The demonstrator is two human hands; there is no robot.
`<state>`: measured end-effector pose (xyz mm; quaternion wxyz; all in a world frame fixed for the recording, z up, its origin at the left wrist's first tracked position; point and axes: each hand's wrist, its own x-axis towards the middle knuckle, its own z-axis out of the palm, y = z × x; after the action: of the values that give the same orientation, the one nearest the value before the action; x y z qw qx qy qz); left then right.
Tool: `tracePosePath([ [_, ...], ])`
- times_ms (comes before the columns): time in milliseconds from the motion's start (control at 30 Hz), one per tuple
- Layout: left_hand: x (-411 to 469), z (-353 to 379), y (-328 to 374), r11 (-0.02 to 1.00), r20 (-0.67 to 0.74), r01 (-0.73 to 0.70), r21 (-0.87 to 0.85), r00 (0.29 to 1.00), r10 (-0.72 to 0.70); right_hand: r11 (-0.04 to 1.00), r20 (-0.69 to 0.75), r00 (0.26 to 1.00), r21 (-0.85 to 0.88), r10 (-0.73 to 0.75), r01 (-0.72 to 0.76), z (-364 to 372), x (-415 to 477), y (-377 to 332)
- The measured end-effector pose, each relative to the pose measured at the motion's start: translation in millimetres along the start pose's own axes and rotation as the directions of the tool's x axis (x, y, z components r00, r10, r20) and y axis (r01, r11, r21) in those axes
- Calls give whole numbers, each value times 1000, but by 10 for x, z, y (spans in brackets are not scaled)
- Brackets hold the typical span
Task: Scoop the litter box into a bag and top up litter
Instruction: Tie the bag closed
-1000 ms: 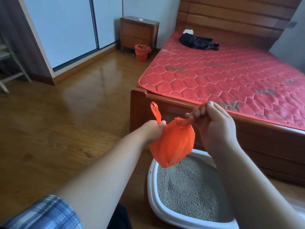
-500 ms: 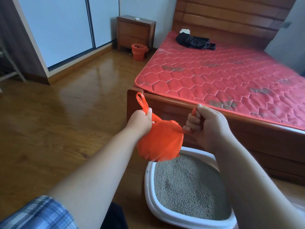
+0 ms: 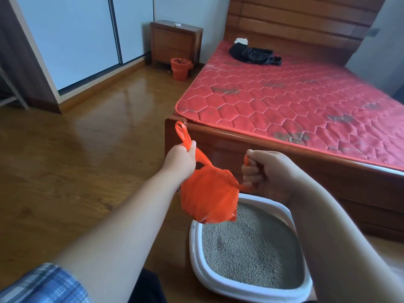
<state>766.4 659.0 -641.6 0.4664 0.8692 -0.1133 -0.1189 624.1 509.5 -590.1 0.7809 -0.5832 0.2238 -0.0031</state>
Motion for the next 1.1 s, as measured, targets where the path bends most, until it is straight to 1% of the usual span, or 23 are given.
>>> tracePosePath([
  [33, -8, -3, 12, 998, 15, 5, -57, 1000, -4, 1000, -6, 1000, 4, -17, 17, -5, -8, 3],
  [100, -22, -22, 28, 967, 59, 55, -248, 997, -41, 994, -13, 997, 75, -75, 76, -5, -13, 8],
  [167, -48, -40, 43, 887, 136, 99, -451, 990, -41, 968, -18, 990, 208, -141, 142, 22, 6, 8],
  [200, -68, -34, 56, 842, 161, 92, -531, 987, -6, 943, -27, 985, 284, -170, 171, 43, 27, 6],
  [267, -111, 15, 79, 790, 176, 25, -613, 979, 106, 872, -60, 974, 435, -220, 223, 78, 63, -3],
  [333, -153, 79, 93, 787, 208, -46, -615, 953, 219, 783, -79, 963, 566, -258, 256, 80, 79, -12],
  [400, -145, 139, 66, 813, 279, -60, -579, 922, 267, 727, -56, 954, 635, -296, 262, 53, 75, -9],
  [467, -120, 186, 20, 847, 309, -59, -529, 916, 256, 687, -22, 940, 678, -340, 264, 24, 67, 7],
  [567, -122, 227, -9, 870, 301, -60, -489, 925, 233, 616, -42, 911, 723, -411, 311, 31, 73, 18],
  [600, -132, 234, -6, 867, 311, -26, -498, 928, 206, 616, -64, 899, 707, -434, 347, 44, 78, 18],
  [633, -148, 242, 2, 852, 328, 26, -523, 929, 173, 640, -90, 888, 661, -452, 392, 62, 88, 19],
  [667, -165, 241, 11, 839, 340, 59, -540, 928, 154, 681, -121, 878, 586, -462, 439, 76, 102, 28],
  [700, -178, 241, 19, 842, 337, 60, -536, 930, 148, 725, -158, 868, 491, -471, 483, 82, 117, 39],
  [733, -193, 234, 29, 856, 325, 37, -515, 933, 155, 761, -196, 854, 388, -482, 519, 88, 129, 54],
  [800, -230, 227, 63, 865, 290, -21, -501, 938, 191, 793, -249, 822, 229, -513, 564, 95, 141, 90],
  [900, -270, 223, 132, 858, 199, -163, -487, 936, 291, 823, -251, 808, 68, -533, 564, 128, 130, 127],
  [967, -295, 217, 169, 839, 159, -259, -478, 914, 373, 836, -237, 802, -138, -548, 530, 142, 132, 152],
  [1033, -323, 213, 188, 827, 128, -348, -442, 888, 442, 802, -221, 786, -334, -578, 495, 170, 133, 175],
  [1100, -338, 211, 191, 813, 135, -359, -458, 876, 463, 729, -226, 744, -503, -629, 464, 203, 129, 194],
])
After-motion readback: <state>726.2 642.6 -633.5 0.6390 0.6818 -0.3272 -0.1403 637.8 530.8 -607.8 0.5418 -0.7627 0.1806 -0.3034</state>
